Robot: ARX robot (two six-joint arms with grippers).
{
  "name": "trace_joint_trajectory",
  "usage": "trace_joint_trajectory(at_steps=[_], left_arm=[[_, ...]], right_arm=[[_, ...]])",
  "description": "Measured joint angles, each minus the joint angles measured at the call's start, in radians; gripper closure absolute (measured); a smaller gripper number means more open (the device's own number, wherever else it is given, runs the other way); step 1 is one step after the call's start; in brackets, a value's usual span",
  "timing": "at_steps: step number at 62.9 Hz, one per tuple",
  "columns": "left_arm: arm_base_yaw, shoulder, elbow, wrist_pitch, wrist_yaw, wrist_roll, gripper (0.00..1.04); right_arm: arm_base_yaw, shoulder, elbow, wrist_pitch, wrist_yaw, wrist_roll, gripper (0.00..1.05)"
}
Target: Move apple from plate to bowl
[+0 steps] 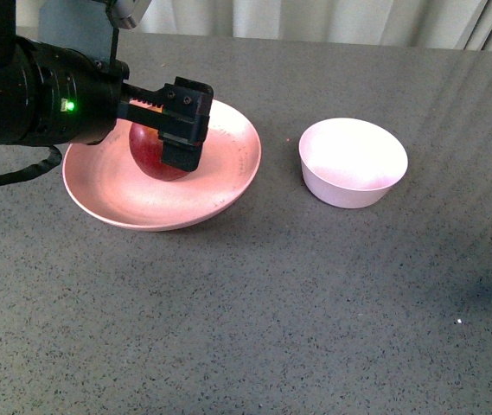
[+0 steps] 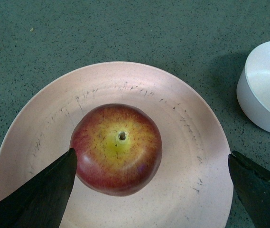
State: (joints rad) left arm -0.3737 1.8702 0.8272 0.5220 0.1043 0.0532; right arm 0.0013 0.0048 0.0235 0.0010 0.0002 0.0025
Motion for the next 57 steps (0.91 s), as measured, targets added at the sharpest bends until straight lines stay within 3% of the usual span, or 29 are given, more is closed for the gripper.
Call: trace_joint_trajectory(at_steps=[57], left_arm=[[0.006, 0.208, 0.170, -0.002, -0.079, 0.007, 0.09]], right_arm=[[0.000, 0.000, 0.000, 0.000, 0.000, 0.000, 0.09]])
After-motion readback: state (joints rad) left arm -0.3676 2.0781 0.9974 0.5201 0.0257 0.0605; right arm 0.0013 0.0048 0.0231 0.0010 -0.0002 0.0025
